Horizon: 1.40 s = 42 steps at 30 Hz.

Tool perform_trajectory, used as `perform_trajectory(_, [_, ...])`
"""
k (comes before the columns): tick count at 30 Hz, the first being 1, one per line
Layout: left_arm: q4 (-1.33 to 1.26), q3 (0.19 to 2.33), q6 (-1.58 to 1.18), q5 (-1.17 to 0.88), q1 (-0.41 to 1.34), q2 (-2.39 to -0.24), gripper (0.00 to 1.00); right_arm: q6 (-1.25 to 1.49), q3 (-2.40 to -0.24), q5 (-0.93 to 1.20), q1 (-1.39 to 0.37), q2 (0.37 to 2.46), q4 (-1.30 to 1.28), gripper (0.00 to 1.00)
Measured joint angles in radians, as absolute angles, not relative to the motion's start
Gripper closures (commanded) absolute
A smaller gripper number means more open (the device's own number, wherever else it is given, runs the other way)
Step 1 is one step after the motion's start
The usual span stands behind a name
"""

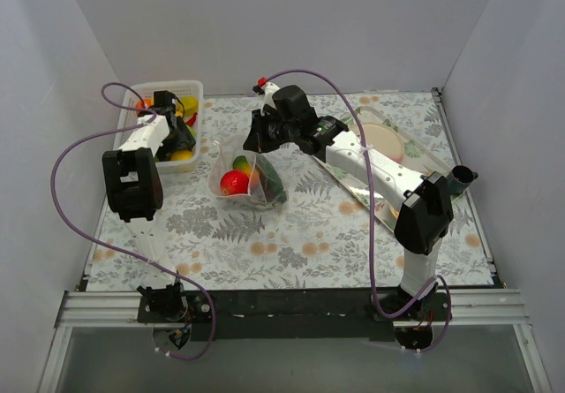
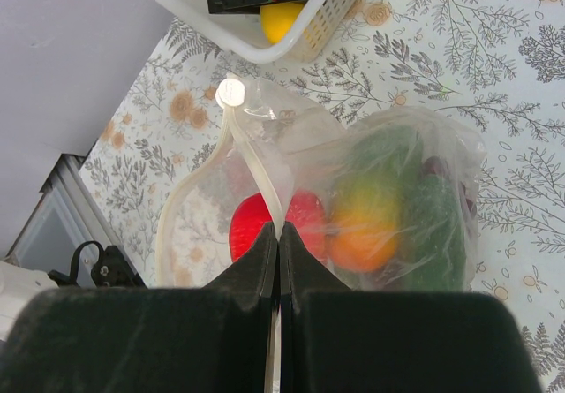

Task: Place the food in the zip-top bag and seal the zipper
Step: Pick up the fake fruit from the bin.

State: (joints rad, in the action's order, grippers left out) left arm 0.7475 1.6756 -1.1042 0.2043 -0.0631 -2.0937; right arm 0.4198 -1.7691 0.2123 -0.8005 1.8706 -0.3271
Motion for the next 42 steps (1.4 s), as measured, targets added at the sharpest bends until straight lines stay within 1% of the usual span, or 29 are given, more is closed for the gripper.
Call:
perform_trajectory(3, [0.748,1.676,-1.106,0.195,-0.063,-2.094,0.17,0.42,-1.769,0.212,-0.801,1.871,-0.329,0.99])
perform_trajectory(10, [0.785,1.705,-1.096,0.183,-0.063,-2.094,0.11,0.42,-1.772,0.212,-0.801,1.871,-0.343,0.99])
perform_trajectory(17, [0.829,1.73,-1.057,0.16,-0.063,-2.093,0.09,0.423,-1.773,0.213,-0.801,1.871,-0.346,0.99])
perform_trajectory(22, [0.86,1.731,-1.034,0.15,-0.063,-2.093,0.1,0.433,-1.773,0.214,-0.801,1.871,-0.347,0.99])
perform_trajectory(30, [0.859,1.713,-1.017,0.15,-0.063,-2.093,0.21,0.442,-1.792,0.22,-0.801,1.871,-0.364,0.99])
perform_trajectory(31, [0.86,1.71,-1.017,0.151,-0.063,-2.093,0.25,0.442,-1.792,0.22,-0.801,1.871,-0.364,0.99])
perform_trajectory(33, [0.86,1.704,-1.02,0.154,-0.062,-2.093,0.28,0.443,-1.792,0.22,-0.801,1.871,-0.366,0.99])
perform_trajectory(35, [0.861,1.702,-1.024,0.162,-0.062,-2.093,0.34,0.445,-1.792,0.22,-0.801,1.871,-0.366,0.99])
perform_trajectory(37, [0.861,1.702,-1.03,0.172,-0.061,-2.093,0.41,0.446,-1.792,0.22,-0.801,1.871,-0.367,0.99])
perform_trajectory(40, [0.86,1.702,-1.037,0.178,-0.061,-2.093,0.6,0.447,-1.794,0.22,-0.805,1.873,-0.368,0.99])
perform_trajectory(41, [0.86,1.702,-1.037,0.182,-0.061,-2.093,0.64,0.447,-1.797,0.22,-0.805,1.874,-0.369,0.99])
perform_trajectory(42, [0.86,1.702,-1.039,0.186,-0.061,-2.093,0.64,0.447,-1.798,0.22,-0.806,1.874,-0.37,0.99])
